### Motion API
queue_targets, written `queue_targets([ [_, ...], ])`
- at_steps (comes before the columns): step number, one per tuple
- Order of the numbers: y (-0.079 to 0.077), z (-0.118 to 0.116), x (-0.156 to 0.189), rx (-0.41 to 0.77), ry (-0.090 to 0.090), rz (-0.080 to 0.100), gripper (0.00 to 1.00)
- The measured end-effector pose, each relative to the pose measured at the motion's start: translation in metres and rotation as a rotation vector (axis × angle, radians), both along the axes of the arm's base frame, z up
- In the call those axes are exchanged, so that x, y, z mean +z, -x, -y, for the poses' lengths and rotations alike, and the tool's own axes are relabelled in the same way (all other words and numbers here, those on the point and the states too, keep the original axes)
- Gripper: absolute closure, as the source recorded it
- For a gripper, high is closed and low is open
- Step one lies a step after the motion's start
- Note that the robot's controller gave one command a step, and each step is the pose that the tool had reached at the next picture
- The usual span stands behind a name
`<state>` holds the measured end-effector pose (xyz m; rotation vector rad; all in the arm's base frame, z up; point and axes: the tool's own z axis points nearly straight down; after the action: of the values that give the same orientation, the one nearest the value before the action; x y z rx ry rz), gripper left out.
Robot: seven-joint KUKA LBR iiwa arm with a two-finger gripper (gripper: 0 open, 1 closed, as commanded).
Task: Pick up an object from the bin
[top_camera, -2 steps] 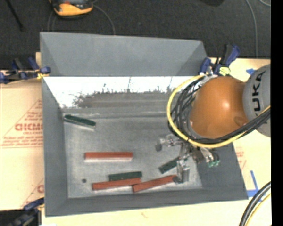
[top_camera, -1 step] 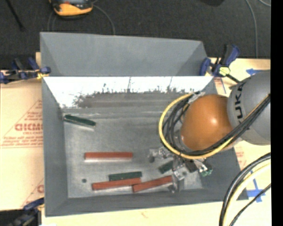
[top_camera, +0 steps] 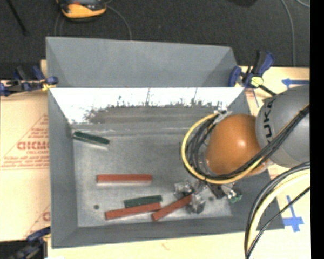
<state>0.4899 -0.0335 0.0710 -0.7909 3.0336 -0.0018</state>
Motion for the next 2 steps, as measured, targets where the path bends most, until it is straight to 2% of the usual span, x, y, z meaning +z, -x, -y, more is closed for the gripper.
queue_targets([
  [1, 0.000, 0.000, 0.000, 0.000, 0.000, 0.000, 1.00],
  [2, -0.001, -0.001, 0.104, 0.003, 0.000, -0.005, 1.00],
])
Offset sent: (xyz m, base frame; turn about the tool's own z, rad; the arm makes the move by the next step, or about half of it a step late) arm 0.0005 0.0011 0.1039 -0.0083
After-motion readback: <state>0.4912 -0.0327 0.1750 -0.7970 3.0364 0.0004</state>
